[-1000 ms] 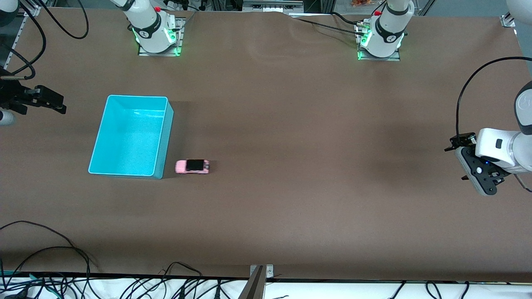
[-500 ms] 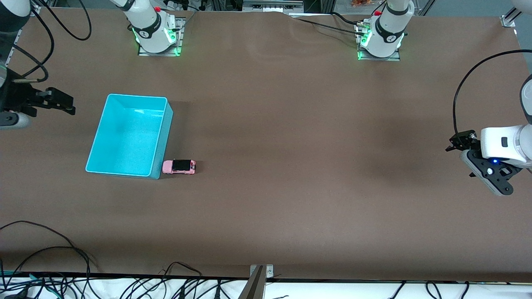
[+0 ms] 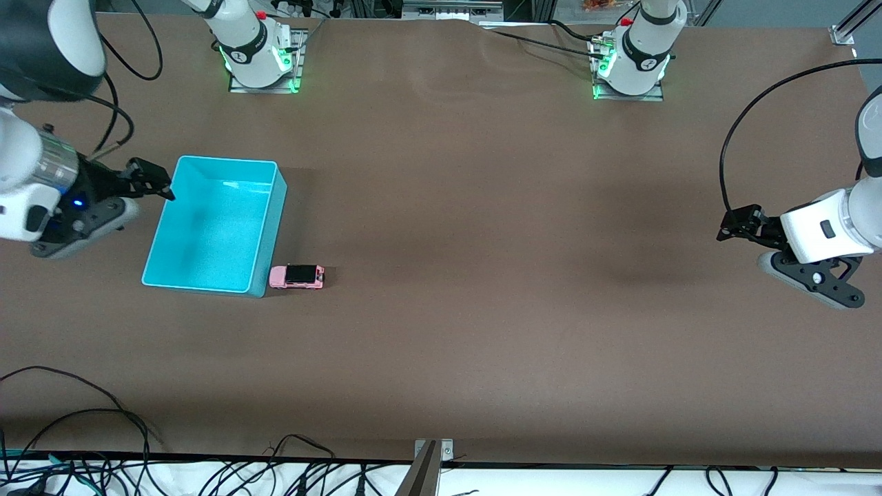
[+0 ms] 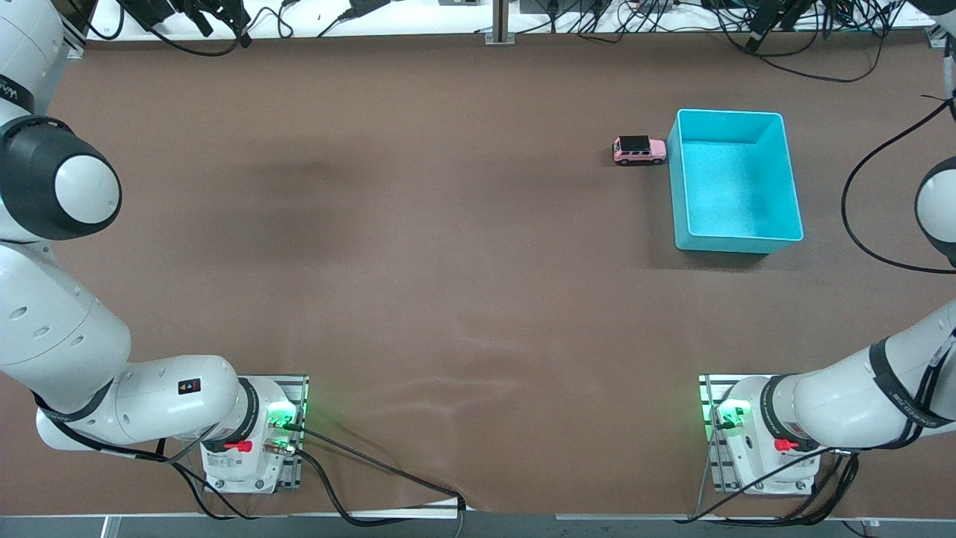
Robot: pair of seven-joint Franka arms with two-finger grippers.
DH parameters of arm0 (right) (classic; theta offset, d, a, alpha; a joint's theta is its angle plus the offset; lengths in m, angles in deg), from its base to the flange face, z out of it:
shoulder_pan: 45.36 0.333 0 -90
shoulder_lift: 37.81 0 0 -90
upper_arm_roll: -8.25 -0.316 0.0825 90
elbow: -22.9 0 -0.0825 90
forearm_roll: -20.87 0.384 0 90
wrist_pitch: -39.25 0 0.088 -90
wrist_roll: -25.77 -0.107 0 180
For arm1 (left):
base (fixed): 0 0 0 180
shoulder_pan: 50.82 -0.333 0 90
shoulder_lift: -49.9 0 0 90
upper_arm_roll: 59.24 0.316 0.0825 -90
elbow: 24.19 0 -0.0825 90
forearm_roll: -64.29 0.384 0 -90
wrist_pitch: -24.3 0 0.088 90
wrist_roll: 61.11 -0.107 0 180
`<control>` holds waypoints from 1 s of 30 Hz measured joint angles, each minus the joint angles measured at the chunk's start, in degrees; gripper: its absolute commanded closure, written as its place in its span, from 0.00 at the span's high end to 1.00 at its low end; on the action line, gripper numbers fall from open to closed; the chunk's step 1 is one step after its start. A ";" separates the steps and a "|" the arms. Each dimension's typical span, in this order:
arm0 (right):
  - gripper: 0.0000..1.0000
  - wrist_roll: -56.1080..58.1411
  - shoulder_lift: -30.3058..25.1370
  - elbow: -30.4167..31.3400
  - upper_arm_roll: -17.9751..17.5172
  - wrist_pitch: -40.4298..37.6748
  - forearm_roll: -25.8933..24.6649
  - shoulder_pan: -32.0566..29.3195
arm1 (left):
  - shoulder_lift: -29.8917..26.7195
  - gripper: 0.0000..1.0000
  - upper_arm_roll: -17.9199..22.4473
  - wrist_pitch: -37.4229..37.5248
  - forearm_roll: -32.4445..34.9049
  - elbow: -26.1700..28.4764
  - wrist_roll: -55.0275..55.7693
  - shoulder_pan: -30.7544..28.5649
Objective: Wind and store pink jeep toy
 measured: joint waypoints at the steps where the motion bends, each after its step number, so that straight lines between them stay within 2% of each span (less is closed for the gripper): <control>1: 1.00 2.10 0.62 0.02 -0.21 0.34 0.02 0.16 | -0.31 1.00 -0.03 0.61 -0.15 -0.01 1.50 0.03; 6: 1.00 11.67 4.12 0.05 -1.65 1.94 0.04 0.83 | -2.53 1.00 0.29 3.29 -0.37 -0.02 5.40 1.43; 13: 1.00 24.36 10.01 0.12 -4.04 6.31 0.37 1.05 | -7.51 1.00 5.37 4.49 -0.64 2.45 6.99 7.51; 18: 1.00 30.66 14.03 0.26 -5.71 10.83 0.49 1.14 | -12.74 1.00 9.04 -0.20 -0.79 9.25 7.22 11.18; 19: 1.00 32.38 16.27 0.69 -6.41 13.81 0.49 1.52 | -17.40 1.00 11.02 -5.01 -1.83 16.08 7.28 12.43; 26: 1.00 34.10 17.15 3.25 -6.81 19.36 0.49 2.74 | -21.12 1.00 12.57 -6.83 -2.75 20.73 7.70 13.02; 30: 1.00 36.24 17.48 7.82 -6.84 26.09 0.39 4.40 | -23.42 1.00 13.53 -7.06 -2.83 23.23 10.88 13.51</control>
